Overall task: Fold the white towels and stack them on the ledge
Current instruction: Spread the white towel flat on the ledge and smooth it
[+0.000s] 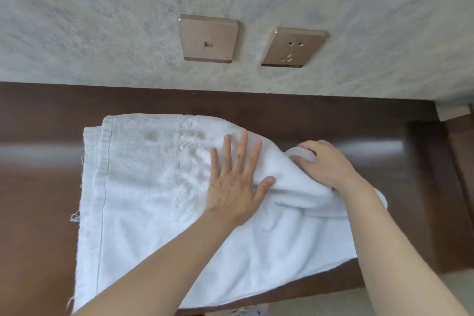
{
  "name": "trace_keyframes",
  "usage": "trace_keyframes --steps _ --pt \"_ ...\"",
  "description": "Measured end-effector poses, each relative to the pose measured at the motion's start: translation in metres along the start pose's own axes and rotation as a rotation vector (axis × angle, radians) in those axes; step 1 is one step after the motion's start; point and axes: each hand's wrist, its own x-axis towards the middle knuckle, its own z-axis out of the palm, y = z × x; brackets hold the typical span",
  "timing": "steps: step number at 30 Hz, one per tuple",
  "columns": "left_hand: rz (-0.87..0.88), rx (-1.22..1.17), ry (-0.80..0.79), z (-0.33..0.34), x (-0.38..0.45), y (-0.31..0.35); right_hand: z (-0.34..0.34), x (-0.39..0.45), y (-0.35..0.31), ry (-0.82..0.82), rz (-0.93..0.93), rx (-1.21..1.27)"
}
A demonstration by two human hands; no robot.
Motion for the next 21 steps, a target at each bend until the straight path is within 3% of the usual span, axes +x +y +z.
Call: trace_keyframes --steps 5,10,14,18,19,21 --pt "-0.088 0.075 0.021 0.019 -0.01 0.001 0.008 -0.003 0.007 0.023 -0.078 0.03" --pt "-0.084 0.095 0.02 0.021 -0.005 0.004 -0.009 -0.006 0.021 0.278 -0.064 0.217" --pt "-0.074 0.141 0.017 0.022 -0.002 0.005 -0.024 0.012 0.017 0.613 -0.29 -0.109" --pt "-0.091 0.177 0.019 0.025 0.001 0.004 -0.023 0.038 0.009 0.878 -0.332 -0.347" --pt "-0.091 0.184 0.017 0.026 0.002 0.004 -0.019 0.044 0.009 0.866 -0.335 -0.375" --pt "-0.095 0.204 0.014 0.027 0.003 0.003 -0.011 0.055 0.014 0.685 -0.286 -0.371"
